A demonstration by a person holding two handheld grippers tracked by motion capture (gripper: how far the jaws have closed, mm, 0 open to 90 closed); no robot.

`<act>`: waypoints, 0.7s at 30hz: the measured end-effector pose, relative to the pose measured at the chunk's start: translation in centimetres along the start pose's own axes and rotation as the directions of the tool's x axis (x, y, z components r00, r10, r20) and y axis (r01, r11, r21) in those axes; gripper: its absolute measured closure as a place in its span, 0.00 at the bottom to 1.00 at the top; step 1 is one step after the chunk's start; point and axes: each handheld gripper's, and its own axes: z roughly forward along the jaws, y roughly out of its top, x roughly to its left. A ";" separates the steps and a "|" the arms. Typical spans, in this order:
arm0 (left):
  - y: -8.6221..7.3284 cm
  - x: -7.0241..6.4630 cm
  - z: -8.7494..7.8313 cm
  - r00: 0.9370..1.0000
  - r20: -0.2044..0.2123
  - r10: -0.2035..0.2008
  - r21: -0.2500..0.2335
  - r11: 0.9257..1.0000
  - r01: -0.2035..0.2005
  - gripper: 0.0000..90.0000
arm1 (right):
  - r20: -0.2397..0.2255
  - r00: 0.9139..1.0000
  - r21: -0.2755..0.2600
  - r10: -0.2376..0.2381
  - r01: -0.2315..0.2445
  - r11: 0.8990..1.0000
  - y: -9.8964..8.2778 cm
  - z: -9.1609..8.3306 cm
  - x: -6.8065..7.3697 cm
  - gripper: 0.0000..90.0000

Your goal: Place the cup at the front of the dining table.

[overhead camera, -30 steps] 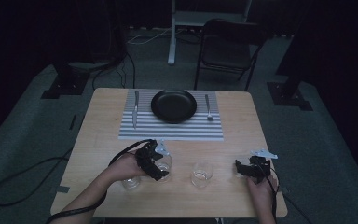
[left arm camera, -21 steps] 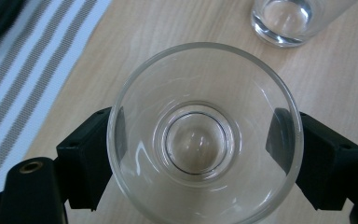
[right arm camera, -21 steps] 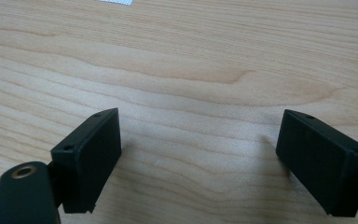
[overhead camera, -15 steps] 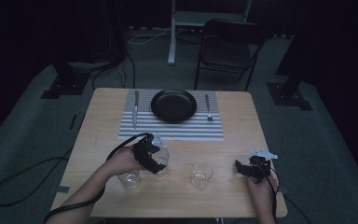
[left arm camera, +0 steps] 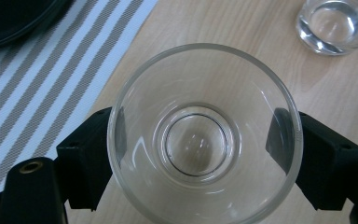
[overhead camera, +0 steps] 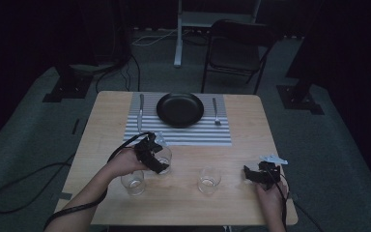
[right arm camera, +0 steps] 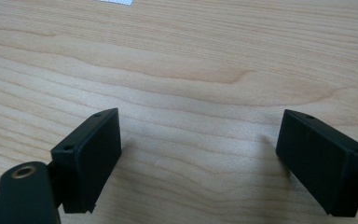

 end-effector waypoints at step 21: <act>0.3 5.1 -0.5 0.990 -0.066 -0.127 -0.022 0.992 0.125 0.20 | 0.000 1.000 0.000 0.000 0.000 1.000 0.0 0.0 0.0 0.15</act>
